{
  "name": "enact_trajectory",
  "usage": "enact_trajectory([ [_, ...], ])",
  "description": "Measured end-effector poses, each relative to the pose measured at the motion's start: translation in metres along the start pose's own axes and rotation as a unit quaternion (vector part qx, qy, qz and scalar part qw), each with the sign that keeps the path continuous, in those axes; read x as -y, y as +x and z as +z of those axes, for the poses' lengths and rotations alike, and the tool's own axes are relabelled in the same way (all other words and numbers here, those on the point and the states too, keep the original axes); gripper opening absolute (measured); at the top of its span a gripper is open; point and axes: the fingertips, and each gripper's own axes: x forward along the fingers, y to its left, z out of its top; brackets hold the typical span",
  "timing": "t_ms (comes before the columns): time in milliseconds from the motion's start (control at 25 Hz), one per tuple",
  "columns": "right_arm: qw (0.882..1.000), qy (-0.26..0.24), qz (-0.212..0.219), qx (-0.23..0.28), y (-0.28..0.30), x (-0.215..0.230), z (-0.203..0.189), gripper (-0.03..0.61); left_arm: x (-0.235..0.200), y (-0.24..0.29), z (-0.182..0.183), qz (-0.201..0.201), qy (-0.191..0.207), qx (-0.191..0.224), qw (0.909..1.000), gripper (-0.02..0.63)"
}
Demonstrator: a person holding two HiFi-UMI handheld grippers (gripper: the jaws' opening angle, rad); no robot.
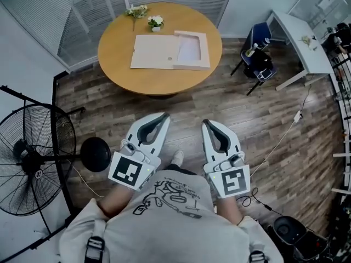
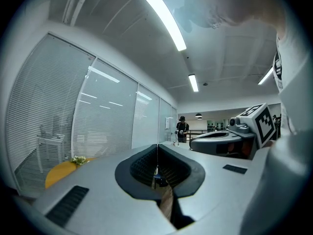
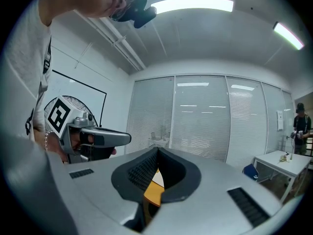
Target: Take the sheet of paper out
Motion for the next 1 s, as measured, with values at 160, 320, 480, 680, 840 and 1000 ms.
enact_trajectory([
  [160, 1.000, 0.000, 0.002, 0.000, 0.006, 0.016, -0.002, 0.008, 0.000, 0.018, 0.002, -0.001, -0.003, 0.008, 1.0000, 0.023],
  [320, 1.000, 0.001, 0.002, 0.002, 0.010, 0.035, -0.002, 0.008, 0.000, 0.036, -0.001, 0.001, -0.002, 0.000, 1.0000, 0.023],
  [480, 1.000, 0.003, 0.000, 0.000, 0.014, 0.058, -0.003, 0.008, 0.002, 0.058, 0.002, 0.005, -0.001, 0.003, 1.0000, 0.023],
  [680, 1.000, 0.003, 0.006, 0.004, 0.019, 0.079, -0.004, 0.008, 0.004, 0.079, 0.002, 0.008, -0.004, 0.005, 0.9999, 0.023],
  [840, 1.000, 0.005, 0.007, 0.003, 0.022, 0.091, -0.007, 0.008, 0.005, 0.090, -0.004, 0.011, -0.006, -0.005, 0.9999, 0.023],
  [1000, 1.000, 0.008, 0.008, 0.004, 0.021, 0.097, -0.009, 0.008, 0.008, 0.095, -0.007, 0.015, -0.006, -0.012, 0.9998, 0.023],
])
